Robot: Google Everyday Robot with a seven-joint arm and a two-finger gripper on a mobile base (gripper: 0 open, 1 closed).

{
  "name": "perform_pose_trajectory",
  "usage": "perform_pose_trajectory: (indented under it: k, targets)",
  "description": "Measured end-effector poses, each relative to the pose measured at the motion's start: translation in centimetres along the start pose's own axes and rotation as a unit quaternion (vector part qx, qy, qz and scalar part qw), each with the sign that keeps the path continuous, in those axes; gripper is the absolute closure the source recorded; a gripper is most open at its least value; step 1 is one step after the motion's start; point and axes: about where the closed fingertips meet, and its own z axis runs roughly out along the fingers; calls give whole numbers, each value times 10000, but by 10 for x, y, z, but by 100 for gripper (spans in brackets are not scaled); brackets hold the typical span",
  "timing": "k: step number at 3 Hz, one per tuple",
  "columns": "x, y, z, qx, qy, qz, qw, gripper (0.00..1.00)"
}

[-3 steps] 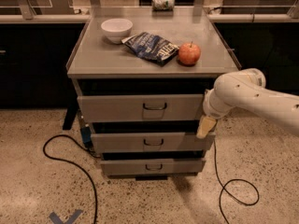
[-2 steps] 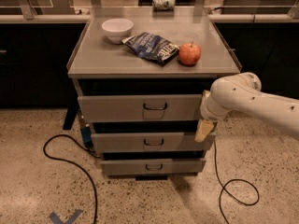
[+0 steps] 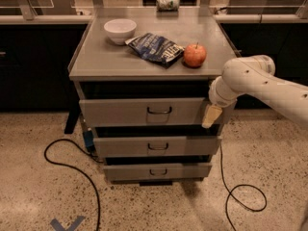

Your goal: Open top drawer

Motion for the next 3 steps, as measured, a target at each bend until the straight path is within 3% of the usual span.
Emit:
perform_pose_trajectory:
  k: [1,3]
  targets:
    - [0,0,0,-1,0,1,10000,18]
    - [0,0,0,-1,0,1,10000,65]
